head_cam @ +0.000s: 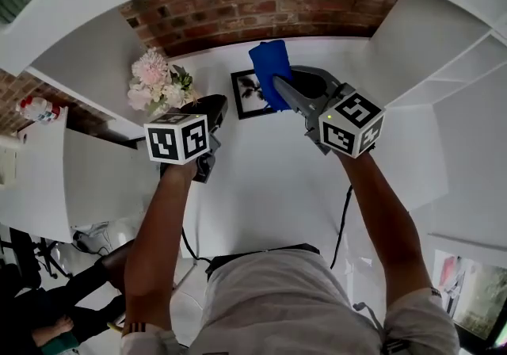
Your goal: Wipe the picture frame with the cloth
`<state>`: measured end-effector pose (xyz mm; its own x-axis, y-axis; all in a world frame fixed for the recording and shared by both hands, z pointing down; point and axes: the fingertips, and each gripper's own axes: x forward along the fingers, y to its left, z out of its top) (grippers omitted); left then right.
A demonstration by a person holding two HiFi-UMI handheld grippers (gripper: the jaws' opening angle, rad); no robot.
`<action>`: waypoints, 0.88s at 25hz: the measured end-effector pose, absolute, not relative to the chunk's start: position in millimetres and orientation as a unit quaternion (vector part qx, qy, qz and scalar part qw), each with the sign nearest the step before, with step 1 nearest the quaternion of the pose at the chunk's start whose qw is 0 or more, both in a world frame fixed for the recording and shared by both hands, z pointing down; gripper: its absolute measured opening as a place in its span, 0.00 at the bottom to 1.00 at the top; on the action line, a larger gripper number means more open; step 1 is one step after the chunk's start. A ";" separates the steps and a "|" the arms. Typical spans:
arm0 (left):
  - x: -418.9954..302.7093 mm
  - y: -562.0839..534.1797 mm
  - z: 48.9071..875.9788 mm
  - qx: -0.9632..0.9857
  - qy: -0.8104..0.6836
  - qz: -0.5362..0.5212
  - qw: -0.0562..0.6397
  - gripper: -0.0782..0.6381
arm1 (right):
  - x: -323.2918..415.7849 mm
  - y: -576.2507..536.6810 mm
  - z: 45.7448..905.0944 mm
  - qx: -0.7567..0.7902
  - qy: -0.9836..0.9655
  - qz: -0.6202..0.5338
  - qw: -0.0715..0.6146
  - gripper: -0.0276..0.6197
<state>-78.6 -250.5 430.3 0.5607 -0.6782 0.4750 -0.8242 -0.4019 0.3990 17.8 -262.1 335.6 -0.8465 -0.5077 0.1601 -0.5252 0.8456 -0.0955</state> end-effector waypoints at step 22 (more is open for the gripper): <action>-85.8 -292.8 559.4 0.694 -0.488 0.188 0.496 0.34 | -22.7 -321.8 438.6 0.272 -0.929 0.202 0.149 0.12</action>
